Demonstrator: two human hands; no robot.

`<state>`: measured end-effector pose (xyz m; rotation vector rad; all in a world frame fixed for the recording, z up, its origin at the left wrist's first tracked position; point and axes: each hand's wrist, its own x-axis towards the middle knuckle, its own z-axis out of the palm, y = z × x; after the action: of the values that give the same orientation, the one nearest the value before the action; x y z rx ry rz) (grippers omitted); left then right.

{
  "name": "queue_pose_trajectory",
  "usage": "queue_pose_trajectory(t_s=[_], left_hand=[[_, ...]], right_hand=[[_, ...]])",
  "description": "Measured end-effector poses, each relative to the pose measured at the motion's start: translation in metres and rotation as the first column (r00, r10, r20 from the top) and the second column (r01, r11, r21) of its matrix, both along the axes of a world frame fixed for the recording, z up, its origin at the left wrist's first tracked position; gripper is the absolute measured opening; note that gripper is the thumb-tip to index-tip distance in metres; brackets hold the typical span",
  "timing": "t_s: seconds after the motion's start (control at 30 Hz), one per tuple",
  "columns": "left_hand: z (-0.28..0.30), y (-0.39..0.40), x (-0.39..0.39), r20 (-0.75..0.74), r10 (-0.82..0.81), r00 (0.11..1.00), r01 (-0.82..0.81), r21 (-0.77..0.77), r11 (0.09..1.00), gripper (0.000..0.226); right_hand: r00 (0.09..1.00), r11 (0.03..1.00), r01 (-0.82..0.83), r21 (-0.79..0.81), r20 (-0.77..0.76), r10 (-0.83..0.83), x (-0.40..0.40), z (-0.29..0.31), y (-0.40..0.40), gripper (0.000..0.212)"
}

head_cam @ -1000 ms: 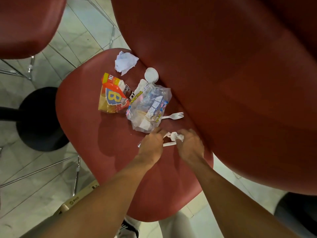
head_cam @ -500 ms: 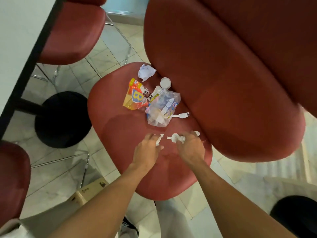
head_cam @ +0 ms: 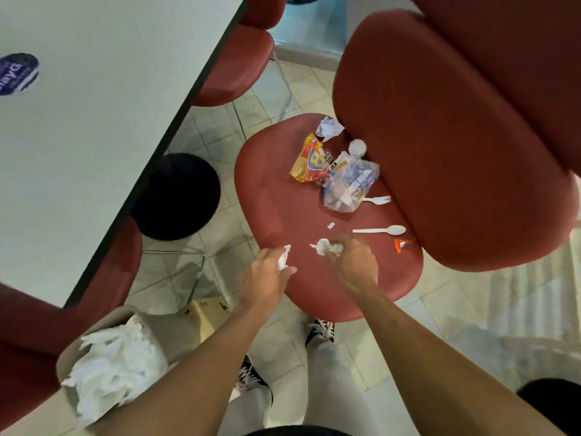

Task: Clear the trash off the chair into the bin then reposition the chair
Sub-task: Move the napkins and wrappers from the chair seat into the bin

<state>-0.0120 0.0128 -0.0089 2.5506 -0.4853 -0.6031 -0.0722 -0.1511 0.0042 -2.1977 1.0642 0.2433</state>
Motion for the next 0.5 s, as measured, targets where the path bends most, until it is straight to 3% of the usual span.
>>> queue_pose_trajectory(t_s=[0.5], left_hand=[[0.018,0.19,-0.021,0.043,0.192,0.98,-0.194,0.055,0.979,0.046]], right_hand=[[0.965,0.966,-0.259,0.022,0.038,0.258,0.006,0.021,0.17,0.025]])
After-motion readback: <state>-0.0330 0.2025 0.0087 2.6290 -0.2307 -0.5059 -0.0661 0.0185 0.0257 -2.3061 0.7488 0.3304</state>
